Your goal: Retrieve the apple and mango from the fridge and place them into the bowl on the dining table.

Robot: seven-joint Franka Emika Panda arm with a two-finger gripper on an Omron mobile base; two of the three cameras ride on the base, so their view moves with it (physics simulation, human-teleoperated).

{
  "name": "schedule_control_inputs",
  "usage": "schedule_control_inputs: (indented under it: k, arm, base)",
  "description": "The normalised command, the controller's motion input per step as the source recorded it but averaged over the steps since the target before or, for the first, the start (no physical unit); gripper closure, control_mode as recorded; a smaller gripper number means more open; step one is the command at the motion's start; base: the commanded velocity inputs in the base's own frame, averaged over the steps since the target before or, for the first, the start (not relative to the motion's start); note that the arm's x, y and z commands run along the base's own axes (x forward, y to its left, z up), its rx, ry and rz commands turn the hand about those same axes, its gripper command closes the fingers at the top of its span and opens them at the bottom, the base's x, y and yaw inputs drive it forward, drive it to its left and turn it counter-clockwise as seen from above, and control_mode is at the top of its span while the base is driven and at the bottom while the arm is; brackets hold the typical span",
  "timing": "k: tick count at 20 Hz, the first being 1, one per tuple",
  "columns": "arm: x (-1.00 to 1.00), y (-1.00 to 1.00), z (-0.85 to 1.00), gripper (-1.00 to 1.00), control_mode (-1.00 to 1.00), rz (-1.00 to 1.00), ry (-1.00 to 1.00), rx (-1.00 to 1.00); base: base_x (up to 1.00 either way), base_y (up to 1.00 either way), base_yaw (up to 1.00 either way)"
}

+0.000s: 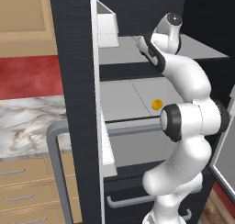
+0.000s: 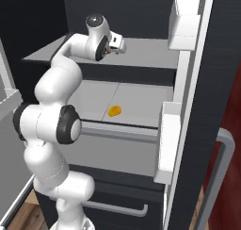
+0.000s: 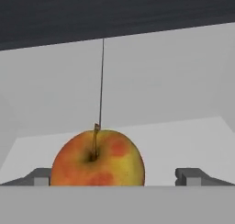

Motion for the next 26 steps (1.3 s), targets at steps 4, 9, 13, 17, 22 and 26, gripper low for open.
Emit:
schedule_control_inputs:
  k: [4,9,13,17,22,26]
  arm:
    - [0.41,0.01,0.0,-1.0,-1.0,0.0,0.0,0.0]
    - [0.09,0.0,-0.15,-1.0,-1.0,-0.01,0.01,0.0]
    - [0.0,0.04,-0.46,-1.0,-1.0,-0.04,0.01,-0.02]
    - [0.0,0.11,-0.65,-1.0,-1.0,-0.02,0.0,-0.03]
    - [0.04,0.12,-0.44,1.0,-1.0,0.0,-0.01,0.0]
    - [0.18,0.03,-0.16,1.0,-1.0,0.0,-0.08,0.0]
  base:
    - [0.0,0.0,0.0]
    - [0.0,0.0,0.0]
    - [0.0,0.0,0.0]
    - [0.0,0.0,0.0]
    - [0.0,0.0,0.0]
    - [0.0,0.0,0.0]
